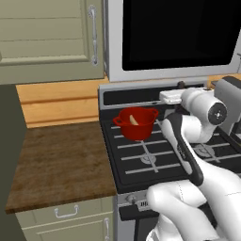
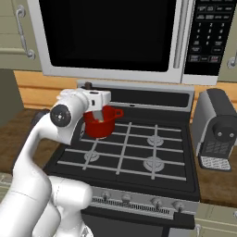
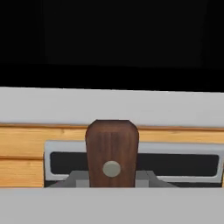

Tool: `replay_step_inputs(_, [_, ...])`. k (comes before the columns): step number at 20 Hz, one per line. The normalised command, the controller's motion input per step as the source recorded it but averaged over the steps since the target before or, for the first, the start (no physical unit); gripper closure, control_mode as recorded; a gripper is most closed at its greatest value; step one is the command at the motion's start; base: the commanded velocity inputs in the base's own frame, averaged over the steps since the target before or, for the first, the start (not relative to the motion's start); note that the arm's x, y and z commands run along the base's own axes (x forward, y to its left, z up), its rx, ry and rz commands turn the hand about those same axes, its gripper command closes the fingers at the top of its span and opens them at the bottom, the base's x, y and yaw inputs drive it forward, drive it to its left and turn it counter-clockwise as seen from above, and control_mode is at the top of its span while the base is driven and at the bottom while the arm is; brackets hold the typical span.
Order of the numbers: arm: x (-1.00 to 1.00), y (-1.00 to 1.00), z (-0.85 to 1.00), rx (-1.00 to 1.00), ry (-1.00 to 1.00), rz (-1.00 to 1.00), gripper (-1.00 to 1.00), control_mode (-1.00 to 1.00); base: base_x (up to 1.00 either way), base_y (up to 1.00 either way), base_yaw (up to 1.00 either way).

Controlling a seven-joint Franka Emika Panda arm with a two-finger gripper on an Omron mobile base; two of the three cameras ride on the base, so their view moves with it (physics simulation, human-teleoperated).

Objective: Put the sweet potato and tomato in the pot. Retrieve the spatula and lightly stir the vegetables in the pot.

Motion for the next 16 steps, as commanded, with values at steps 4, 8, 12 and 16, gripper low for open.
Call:
replay_step_inputs(4, [0.76,0.15,-0.05,0.16,0.00,0.00,1.00,-1.00,0.00,0.00,0.00])
replay_step_inputs(8, [0.82,0.13,-0.20,0.09,0.00,0.00,1.00,-1.00,0.00,0.00,0.00])
replay_step_inputs(12, [0.46,0.18,-0.53,0.00,0.00,0.00,1.00,-1.00,0.00,0.00,0.00])
replay_step_inputs(16, [0.46,0.16,-0.40,0.00,0.00,0.00,1.00,-1.00,0.00,0.00,0.00])
